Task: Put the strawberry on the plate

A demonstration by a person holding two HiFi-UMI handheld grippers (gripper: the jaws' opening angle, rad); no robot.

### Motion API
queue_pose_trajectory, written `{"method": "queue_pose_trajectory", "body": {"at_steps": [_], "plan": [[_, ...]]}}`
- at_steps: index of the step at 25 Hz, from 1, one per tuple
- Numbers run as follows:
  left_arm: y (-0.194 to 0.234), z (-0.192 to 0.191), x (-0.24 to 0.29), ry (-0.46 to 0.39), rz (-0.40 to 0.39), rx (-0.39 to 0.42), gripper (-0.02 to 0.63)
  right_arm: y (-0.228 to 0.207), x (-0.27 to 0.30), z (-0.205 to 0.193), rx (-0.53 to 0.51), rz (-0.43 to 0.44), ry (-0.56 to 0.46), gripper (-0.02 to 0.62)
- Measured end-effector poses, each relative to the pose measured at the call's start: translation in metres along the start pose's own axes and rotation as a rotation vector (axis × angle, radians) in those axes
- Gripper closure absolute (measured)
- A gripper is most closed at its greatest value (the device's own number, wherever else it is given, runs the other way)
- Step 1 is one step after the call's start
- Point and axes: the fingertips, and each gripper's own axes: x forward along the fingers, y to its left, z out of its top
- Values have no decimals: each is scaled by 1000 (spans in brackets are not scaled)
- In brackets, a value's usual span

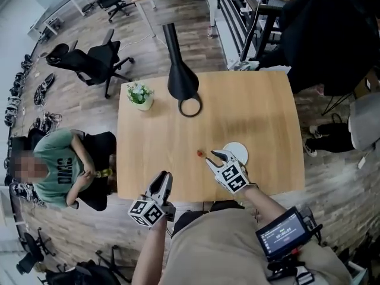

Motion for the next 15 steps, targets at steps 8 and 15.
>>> {"method": "queue_pose_trajectory", "body": {"at_steps": [8,15], "plan": [[12,-16,10,56,42,10,531,0,63,-47,-65,63,165,488],[19,-25,31,84,70,11,531,-9,125,-100,-114,122,298,445]]}}
